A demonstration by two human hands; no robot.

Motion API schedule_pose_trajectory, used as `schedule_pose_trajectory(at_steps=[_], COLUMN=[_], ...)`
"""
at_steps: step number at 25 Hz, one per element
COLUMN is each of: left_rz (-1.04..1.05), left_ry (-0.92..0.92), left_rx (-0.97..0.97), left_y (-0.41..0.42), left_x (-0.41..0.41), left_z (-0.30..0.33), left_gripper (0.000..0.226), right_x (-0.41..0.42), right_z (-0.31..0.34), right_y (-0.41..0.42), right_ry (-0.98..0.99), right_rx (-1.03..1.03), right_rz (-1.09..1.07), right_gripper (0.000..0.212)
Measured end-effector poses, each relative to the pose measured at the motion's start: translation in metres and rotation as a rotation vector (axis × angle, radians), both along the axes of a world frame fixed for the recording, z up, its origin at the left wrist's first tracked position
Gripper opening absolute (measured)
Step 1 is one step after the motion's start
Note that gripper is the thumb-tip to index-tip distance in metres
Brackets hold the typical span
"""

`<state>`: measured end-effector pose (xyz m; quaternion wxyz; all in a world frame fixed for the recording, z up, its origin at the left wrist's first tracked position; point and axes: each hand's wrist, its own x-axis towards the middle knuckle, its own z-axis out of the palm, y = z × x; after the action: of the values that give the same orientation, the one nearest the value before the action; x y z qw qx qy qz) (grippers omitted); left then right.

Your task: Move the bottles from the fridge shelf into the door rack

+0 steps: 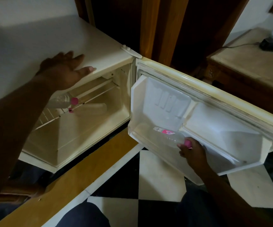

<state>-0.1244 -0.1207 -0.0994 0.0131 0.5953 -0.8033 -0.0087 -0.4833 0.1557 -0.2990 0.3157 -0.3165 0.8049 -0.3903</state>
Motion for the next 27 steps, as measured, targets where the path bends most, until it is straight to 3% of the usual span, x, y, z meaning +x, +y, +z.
schedule_pose_trajectory(at_steps=[3,6,11,22,25,27], left_rz=[0.012,0.019,0.041,0.044,0.056,0.058], left_ry=[0.024,0.042,0.043,0.078,0.096,0.099], left_rx=[-0.002,-0.005,0.005,0.033,0.045,0.052], left_y=[0.002,0.007,0.012,0.009,0.011,0.013], left_x=[-0.001,-0.003,-0.004,-0.003,-0.002,-0.002], left_z=[-0.001,0.002,0.006,0.005,0.006,0.006], left_gripper=[0.093,0.089,0.087,0.088,0.087,0.087], right_x=[0.053,0.090,0.080,0.092,0.101,0.116], right_z=[0.016,0.032,0.044,0.048,0.050,0.055], right_y=[-0.021,-0.060,-0.122,-0.138,-0.129,-0.115], right_ry=[0.196,0.410,0.663,0.658,0.525,0.536], right_rx=[-0.267,-0.302,-0.246,-0.239,-0.227,-0.380], right_rz=[0.040,0.199,0.356,0.490,0.410,0.302], right_gripper=[0.021,0.034,0.035,0.042,0.049,0.048])
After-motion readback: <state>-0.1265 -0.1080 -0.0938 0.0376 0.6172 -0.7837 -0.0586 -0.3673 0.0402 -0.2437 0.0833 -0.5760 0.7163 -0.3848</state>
